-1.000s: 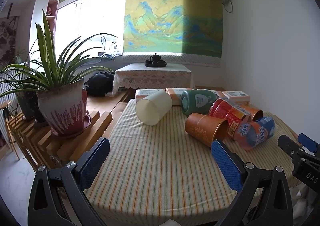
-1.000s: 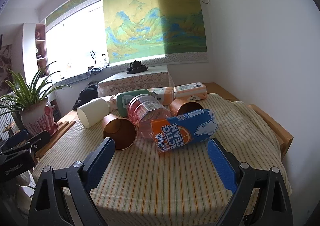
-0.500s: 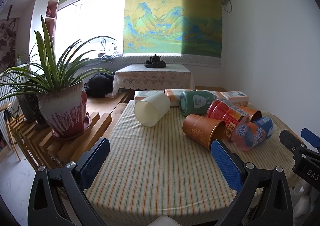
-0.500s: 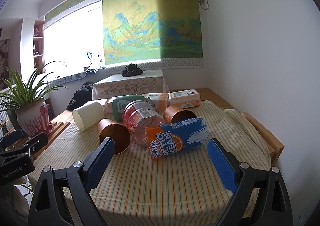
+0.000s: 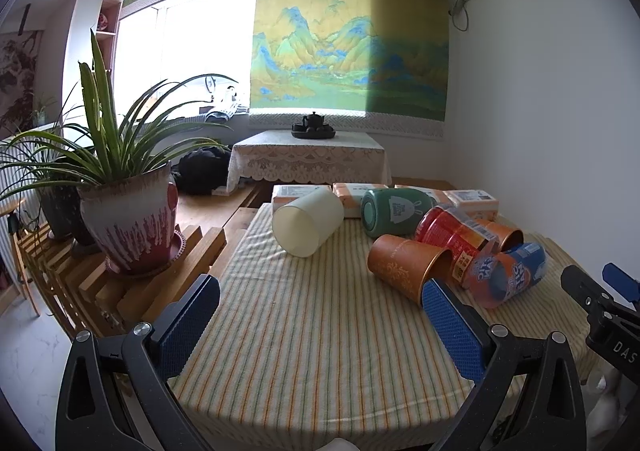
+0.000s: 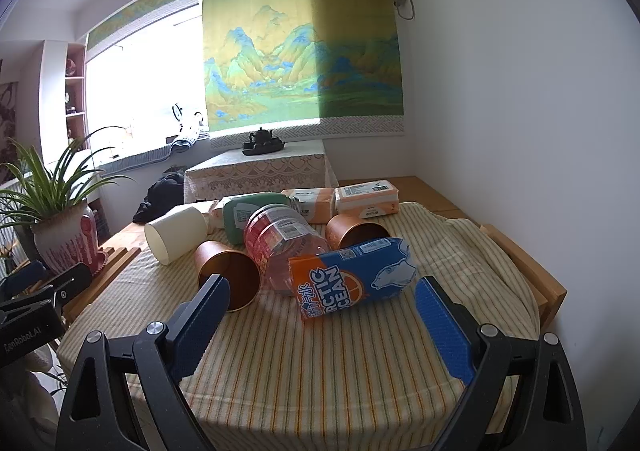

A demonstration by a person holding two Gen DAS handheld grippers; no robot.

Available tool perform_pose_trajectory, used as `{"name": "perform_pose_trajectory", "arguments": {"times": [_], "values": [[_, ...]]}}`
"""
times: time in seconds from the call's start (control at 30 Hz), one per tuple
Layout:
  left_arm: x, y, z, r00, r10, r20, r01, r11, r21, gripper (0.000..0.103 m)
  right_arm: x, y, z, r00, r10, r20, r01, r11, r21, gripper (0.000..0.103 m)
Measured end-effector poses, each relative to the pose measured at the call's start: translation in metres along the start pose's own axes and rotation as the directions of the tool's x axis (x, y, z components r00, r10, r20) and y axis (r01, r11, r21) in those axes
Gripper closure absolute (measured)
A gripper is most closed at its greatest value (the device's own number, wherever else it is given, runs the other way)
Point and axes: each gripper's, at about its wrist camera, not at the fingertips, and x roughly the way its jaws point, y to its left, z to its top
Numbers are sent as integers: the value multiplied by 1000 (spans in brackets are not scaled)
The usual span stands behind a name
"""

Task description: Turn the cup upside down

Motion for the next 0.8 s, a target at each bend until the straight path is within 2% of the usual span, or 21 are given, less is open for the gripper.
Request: {"name": "perform_pose_trajectory", "arguments": {"times": [0.8], "values": [[6,-2,-3,1000,-9,-14,9,1000,6,0,3,2,-1,1000,-1,-11,1,1000,-1,11]]}}
